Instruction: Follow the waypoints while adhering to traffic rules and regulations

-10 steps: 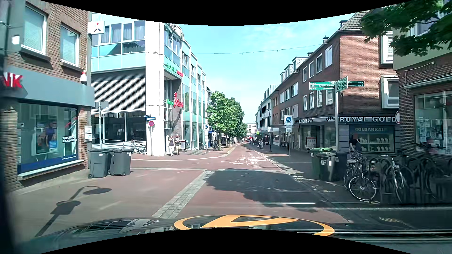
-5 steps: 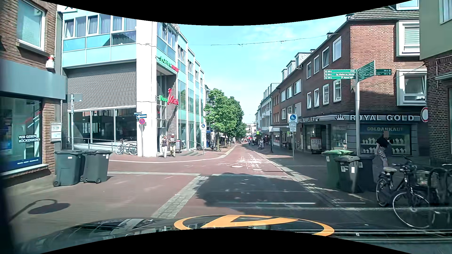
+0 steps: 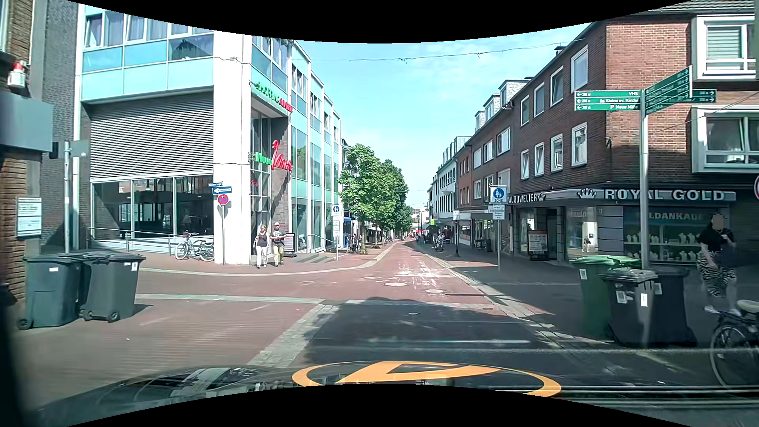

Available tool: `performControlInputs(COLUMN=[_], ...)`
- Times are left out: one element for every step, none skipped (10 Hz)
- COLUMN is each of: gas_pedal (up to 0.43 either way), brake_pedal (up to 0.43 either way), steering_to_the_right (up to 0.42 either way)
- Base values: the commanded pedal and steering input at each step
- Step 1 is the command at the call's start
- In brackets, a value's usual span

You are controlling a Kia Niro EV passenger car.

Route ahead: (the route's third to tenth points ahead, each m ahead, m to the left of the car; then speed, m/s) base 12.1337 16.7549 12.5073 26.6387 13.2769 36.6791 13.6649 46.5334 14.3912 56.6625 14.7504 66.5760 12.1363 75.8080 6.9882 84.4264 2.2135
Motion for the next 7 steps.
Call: performControlInputs(gas_pedal=[0.0, 0.0, 0.0, 0.0, 0.0, 0.0, 0.0], brake_pedal=[0.244, 0.238, 0.238, 0.238, 0.238, 0.232, 0.226], steering_to_the_right=[0.016, 0.016, 0.016, 0.015, 0.016, 0.015, 0.015])
